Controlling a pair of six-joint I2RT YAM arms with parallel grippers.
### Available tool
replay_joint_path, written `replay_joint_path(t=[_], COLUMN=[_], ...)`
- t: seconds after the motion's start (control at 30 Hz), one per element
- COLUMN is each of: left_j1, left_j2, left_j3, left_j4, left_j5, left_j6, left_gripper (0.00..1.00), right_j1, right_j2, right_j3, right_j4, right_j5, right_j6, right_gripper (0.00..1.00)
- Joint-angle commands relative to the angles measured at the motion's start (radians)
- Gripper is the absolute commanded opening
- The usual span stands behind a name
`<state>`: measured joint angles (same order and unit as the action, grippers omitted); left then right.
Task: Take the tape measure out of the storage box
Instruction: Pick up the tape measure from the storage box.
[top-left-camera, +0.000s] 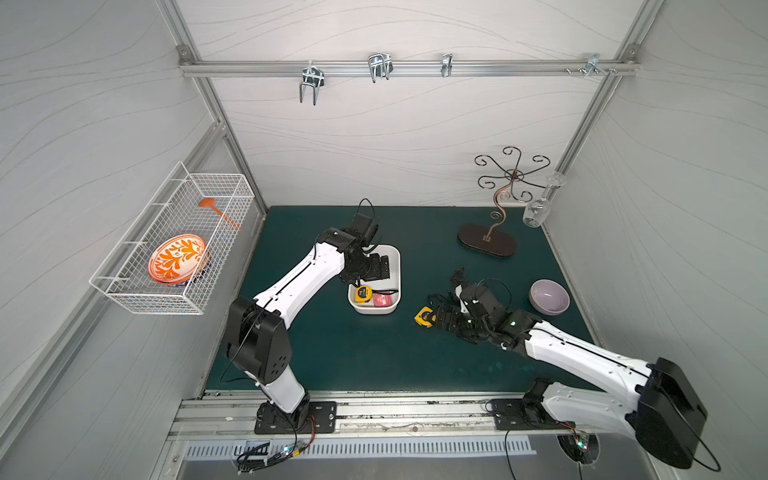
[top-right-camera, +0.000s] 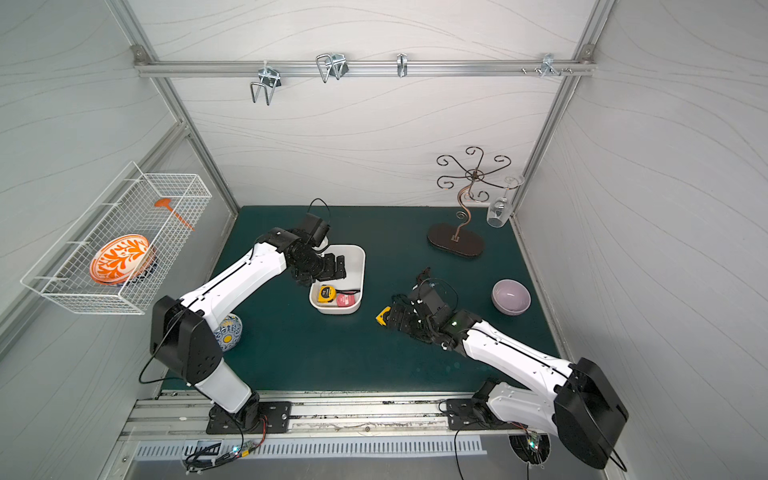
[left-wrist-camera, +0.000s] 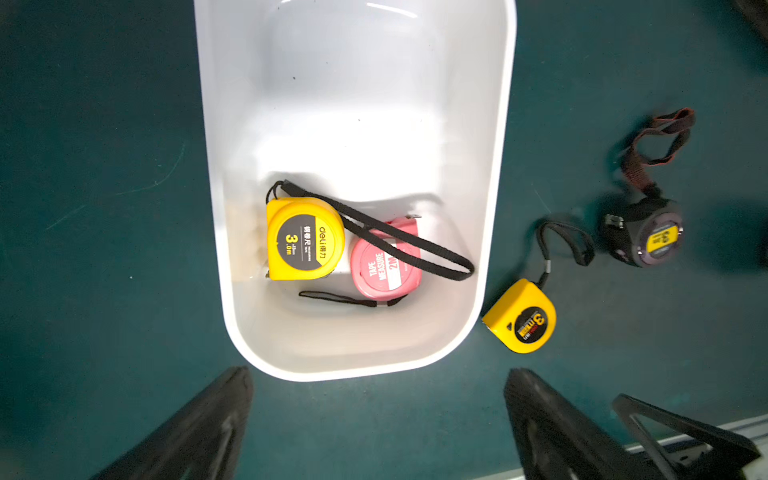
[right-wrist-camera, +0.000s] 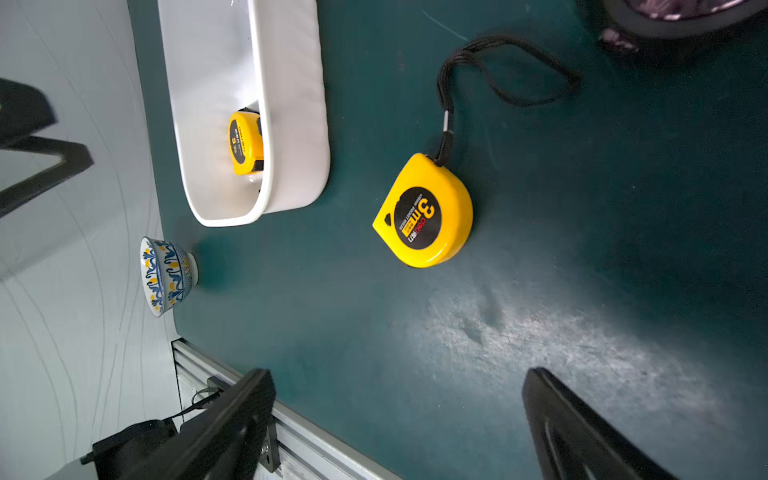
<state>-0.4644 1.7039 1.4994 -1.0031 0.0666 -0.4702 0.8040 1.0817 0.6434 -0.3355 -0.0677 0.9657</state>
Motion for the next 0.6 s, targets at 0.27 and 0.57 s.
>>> replay_joint_path(t=[0.27,0.57], left_j1=[-0.021,-0.058], left_j2=[0.204,0.308], left_j3=[0.228,0.254], left_j4=[-0.187,-0.22], left_j5=[-0.103,-0.186], left_j6=[0.079,0.101], left_gripper=[0.99,0.99], right_j1=[-0.245,-0.366], right_j2=[-0.079,-0.072], right_j3=[0.109,0.148], right_j4=[-0.195,-0.199], right_j5=[-0.204,-0.323], right_j6=[-0.127,-0.146], right_gripper=[0.99,0.99])
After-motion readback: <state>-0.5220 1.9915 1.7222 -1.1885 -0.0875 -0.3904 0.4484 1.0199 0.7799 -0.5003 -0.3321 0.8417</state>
